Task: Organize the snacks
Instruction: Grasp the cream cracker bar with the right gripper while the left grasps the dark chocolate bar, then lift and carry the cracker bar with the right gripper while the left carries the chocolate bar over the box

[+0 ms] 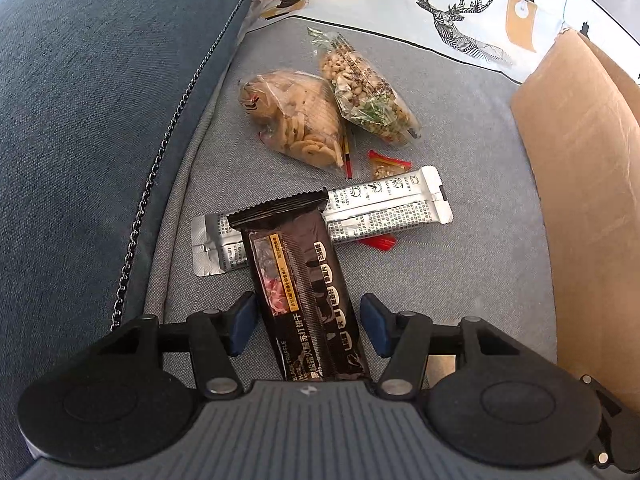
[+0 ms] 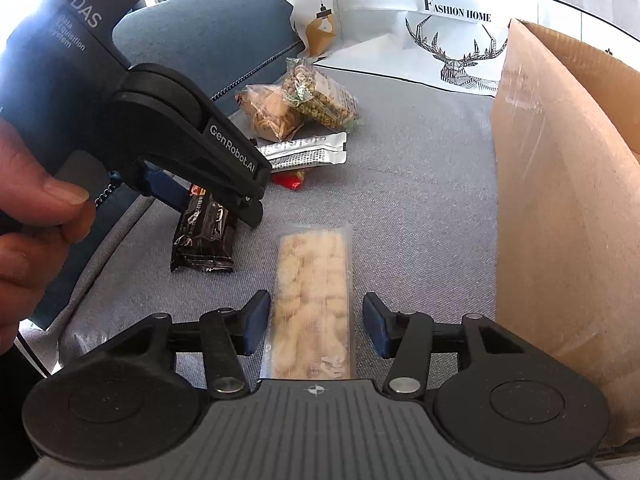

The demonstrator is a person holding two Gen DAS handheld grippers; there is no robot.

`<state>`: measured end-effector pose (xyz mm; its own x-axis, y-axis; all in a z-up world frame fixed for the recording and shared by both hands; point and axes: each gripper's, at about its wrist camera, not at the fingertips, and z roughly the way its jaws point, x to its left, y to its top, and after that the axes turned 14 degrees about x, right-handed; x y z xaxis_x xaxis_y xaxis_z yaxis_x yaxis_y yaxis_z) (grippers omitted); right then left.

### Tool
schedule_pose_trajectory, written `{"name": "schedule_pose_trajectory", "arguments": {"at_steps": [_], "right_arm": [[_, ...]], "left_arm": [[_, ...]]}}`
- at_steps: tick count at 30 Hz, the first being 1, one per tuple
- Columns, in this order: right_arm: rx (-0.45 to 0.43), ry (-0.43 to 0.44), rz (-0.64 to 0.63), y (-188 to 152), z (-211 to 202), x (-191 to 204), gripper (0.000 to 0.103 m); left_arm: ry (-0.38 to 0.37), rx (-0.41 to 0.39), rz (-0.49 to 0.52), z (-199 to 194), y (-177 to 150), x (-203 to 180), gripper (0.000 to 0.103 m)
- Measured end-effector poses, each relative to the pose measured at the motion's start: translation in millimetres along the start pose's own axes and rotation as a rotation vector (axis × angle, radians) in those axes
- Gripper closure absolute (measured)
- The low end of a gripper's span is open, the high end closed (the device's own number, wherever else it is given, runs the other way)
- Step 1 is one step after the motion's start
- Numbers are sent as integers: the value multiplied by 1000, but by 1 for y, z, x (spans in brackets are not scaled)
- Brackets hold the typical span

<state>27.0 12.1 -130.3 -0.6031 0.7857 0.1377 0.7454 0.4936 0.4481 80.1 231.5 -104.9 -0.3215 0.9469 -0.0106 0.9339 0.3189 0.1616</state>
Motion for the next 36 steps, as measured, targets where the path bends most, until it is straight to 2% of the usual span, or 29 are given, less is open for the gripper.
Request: {"name": "schedule_pose_trajectory", "arguments": {"at_steps": [4,6,8,9,13,18,27,36], "right_arm": [[-1,-3,-4,0,0,0,50],[-3,-7,-8,-1,0,0,54],[-7,-4,-10,0,-1,0,63],[-11,0,-9,0,-1,0,64],[-44,-4,-3,0,-7,0,65],[-103,0,-5,1,-18,0,65],[-216,-41,-4,-3,-45,6,65],[-303,-78,16,-1,-75,9,65]], "left_arm": [[6,-1,8,1,0,0,41],[10,-2,12,1,0,0,42],[22,-9,17,0,0,-1,53],[27,-14,21,0,0,-2,54],[38,-27,34,-1,1,-4,60],[49,-65,46,-7,1,-6,60],[-15,-158,9,-33,-8,8,60],[-50,-238,14,-54,-20,18,60]]}}
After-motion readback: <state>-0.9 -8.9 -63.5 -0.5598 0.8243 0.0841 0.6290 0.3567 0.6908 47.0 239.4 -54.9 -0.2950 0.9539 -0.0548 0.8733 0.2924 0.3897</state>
